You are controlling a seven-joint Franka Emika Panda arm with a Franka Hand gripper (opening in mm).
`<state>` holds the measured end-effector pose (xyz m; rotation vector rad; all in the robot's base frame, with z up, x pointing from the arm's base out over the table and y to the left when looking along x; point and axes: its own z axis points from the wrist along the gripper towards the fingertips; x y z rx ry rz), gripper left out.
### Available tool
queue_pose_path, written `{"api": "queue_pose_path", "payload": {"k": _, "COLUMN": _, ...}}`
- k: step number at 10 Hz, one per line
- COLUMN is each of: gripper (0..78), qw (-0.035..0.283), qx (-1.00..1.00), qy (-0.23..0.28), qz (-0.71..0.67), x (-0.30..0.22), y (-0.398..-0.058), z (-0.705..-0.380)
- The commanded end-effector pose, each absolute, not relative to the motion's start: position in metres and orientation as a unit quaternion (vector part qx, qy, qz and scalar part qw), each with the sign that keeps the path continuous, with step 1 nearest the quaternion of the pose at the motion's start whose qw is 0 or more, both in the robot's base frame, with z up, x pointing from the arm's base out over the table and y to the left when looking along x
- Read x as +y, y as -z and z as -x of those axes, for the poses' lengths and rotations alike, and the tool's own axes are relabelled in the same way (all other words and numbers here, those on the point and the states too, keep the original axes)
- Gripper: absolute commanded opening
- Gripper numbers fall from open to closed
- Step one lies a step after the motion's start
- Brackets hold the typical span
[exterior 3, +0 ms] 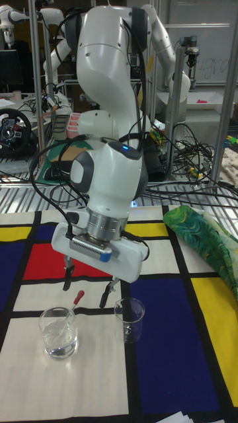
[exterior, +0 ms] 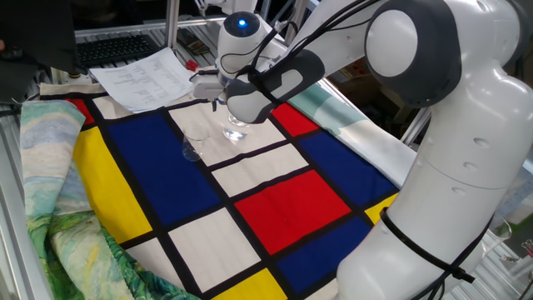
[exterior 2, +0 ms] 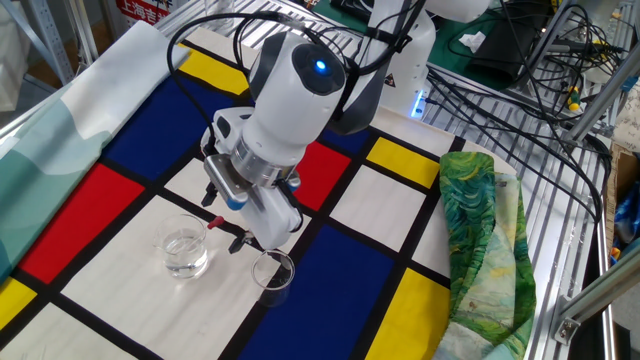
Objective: Transfer liquid using a dropper
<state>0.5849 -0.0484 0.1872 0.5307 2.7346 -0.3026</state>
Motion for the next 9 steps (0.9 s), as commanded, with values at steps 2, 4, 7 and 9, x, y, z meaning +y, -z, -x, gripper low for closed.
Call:
{"api": "queue_pose_path", "payload": {"k": 2, "gripper": 77.4, "qw": 0.175, "qx": 0.962, "qy": 0.111, "qz": -0.178, "x": -0.0485, "y": -0.1888, "z": -0.5857}}
{"api": "queue_pose_path", "payload": {"k": 4, "gripper": 77.4, "qw": 0.176, "qx": 0.961, "qy": 0.110, "qz": -0.182, "x": -0.0479, "y": -0.1869, "z": -0.5815}}
{"api": "queue_pose_path", "payload": {"k": 7, "gripper": 77.4, "qw": 0.175, "qx": 0.963, "qy": 0.111, "qz": -0.174, "x": -0.0485, "y": -0.1844, "z": -0.5765}}
{"api": "queue_pose_path", "payload": {"k": 9, "gripper": 77.4, "qw": 0.176, "qx": 0.962, "qy": 0.114, "qz": -0.173, "x": -0.0487, "y": -0.1841, "z": -0.5761}}
